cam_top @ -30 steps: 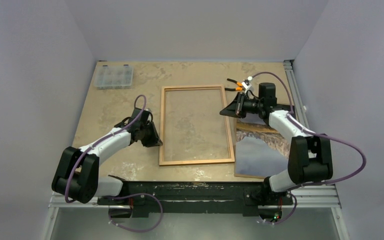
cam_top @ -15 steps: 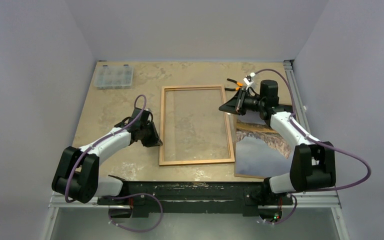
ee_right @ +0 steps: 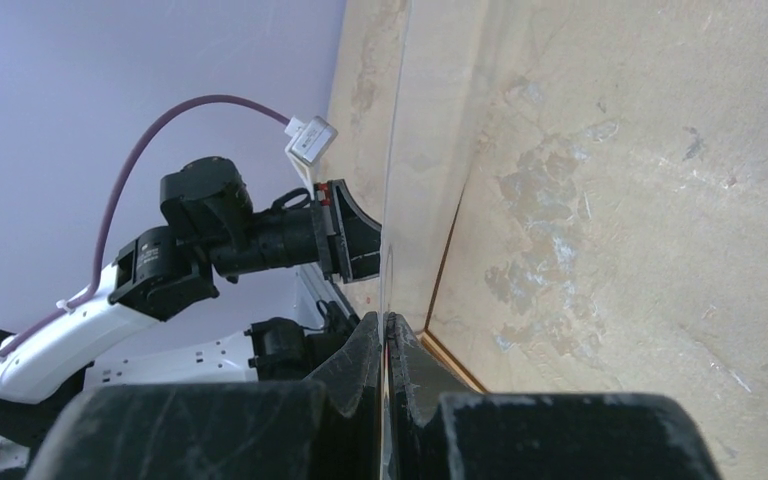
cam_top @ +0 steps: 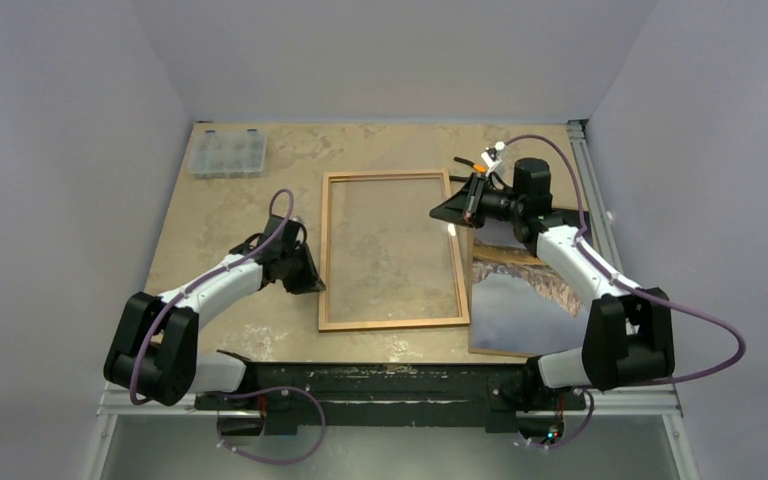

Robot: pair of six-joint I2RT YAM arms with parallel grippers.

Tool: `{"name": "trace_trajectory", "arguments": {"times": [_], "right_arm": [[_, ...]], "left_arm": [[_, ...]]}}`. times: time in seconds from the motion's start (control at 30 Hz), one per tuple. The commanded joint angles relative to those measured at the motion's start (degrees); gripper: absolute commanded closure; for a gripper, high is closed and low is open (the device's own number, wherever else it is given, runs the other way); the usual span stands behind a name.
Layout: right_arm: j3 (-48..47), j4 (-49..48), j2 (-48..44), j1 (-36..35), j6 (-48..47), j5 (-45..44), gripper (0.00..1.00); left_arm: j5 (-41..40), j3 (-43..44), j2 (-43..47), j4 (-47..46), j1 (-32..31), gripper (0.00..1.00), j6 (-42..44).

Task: Put the photo into the frame
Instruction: Adjust the photo frame item on the photo frame.

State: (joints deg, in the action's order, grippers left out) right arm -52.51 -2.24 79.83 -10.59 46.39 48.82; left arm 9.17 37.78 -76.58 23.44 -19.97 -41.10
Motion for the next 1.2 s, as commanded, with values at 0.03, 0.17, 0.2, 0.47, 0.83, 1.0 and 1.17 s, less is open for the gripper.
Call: {"name": "trace_trajectory", "arguments": {"times": [0.03, 0.17, 0.2, 0.47, 0.83, 1.0, 1.17], "right_arm": [[-3.4, -4.2, -3.0, -1.2, 1.7, -0.5, 1.00], [-3.4, -5.0, -2.9, -2.1, 2.1, -0.7, 1.00], [-3.5, -5.1, -2.9, -2.4, 2.2, -0.7, 1.00], [-4.1, -5.3, -1.7, -3.3, 1.5, -1.0, 1.00], [-3.5, -6.5, -0.1, -3.8, 1.2, -2.1, 1.00], [-3.2, -7.2, 1.0, -4.1, 1.4, -2.2, 1.00], [-2.7, -8.2, 1.7, -4.5, 1.8, -2.6, 1.00]], "left_arm": [[-4.5, -1.8, -3.1, 2.9, -1.0, 0.91, 1.5], [-4.6, -1.8, -3.2, 2.9, -1.0, 0.91, 1.6], [-4.6, -1.8, -3.2, 2.9, -1.0, 0.91, 1.6], [-4.6, -1.7, -3.2, 3.0, -1.1, 0.91, 1.6], [-4.7, -1.7, -3.3, 3.1, -1.2, 0.91, 1.6], [-4.7, -1.7, -3.3, 3.1, -1.1, 0.91, 1.6], [-4.7, -1.7, -3.4, 3.1, -1.3, 0.91, 1.6]]}}
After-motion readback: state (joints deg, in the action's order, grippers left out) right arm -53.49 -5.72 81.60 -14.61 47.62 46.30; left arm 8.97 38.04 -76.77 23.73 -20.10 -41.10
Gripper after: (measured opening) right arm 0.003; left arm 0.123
